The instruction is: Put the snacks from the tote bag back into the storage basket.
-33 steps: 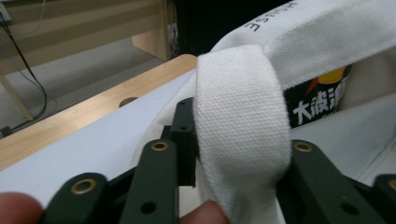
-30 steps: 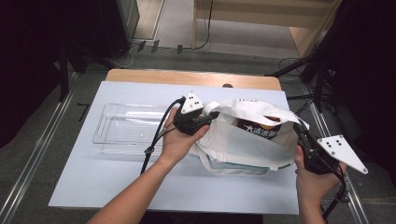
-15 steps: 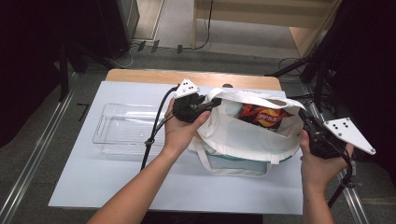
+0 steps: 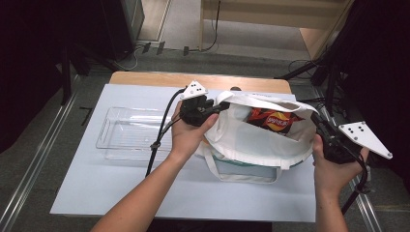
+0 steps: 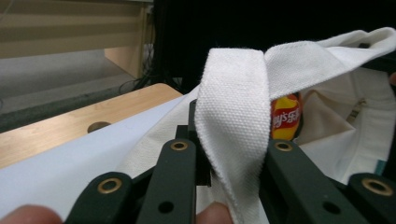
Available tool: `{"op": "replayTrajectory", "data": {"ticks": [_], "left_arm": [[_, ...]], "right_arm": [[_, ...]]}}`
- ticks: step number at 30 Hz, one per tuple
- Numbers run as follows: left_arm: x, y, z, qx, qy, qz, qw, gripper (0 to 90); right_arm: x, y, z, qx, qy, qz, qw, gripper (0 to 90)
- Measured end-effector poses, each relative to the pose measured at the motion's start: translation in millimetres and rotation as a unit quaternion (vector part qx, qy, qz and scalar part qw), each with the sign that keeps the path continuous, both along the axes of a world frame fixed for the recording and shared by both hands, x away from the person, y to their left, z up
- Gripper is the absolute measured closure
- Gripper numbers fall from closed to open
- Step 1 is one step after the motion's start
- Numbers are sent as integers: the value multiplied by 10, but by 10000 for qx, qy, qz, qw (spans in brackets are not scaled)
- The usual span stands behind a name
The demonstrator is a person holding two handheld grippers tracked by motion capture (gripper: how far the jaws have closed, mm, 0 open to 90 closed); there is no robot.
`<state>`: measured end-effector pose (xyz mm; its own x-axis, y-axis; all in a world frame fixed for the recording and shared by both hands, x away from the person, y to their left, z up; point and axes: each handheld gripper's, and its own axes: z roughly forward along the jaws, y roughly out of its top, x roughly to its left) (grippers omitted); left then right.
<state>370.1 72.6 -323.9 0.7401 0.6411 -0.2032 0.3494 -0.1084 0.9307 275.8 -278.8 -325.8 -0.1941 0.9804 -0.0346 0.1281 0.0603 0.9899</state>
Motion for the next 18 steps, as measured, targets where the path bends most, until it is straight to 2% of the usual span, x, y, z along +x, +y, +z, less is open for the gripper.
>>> {"op": "replayTrajectory", "data": {"ticks": [2,4,8,12,13,14,15,18], "left_arm": [[13,0,-13,-7,46,12,10000,792],[63,-12,-68,94,137,26,9999,790],[185,-43,-219,263,495,91,9984,778],[275,-104,-396,399,828,160,9956,775],[290,-141,-449,496,915,151,9945,779],[290,-141,-449,496,915,151,9945,783],[294,-165,-480,571,1005,108,9932,783],[275,-220,-552,769,1094,-35,9910,800]], "right_arm": [[2,3,2,-4,10,13,10000,890],[6,9,-8,-38,29,32,10000,891],[27,14,-32,-83,75,113,9999,891],[46,57,-33,-177,94,146,9997,891],[57,78,-31,-209,93,154,9996,890],[57,78,-31,-209,93,154,9996,890],[63,82,-31,-209,92,155,9996,890],[84,70,-32,-220,64,167,9996,888]]}}
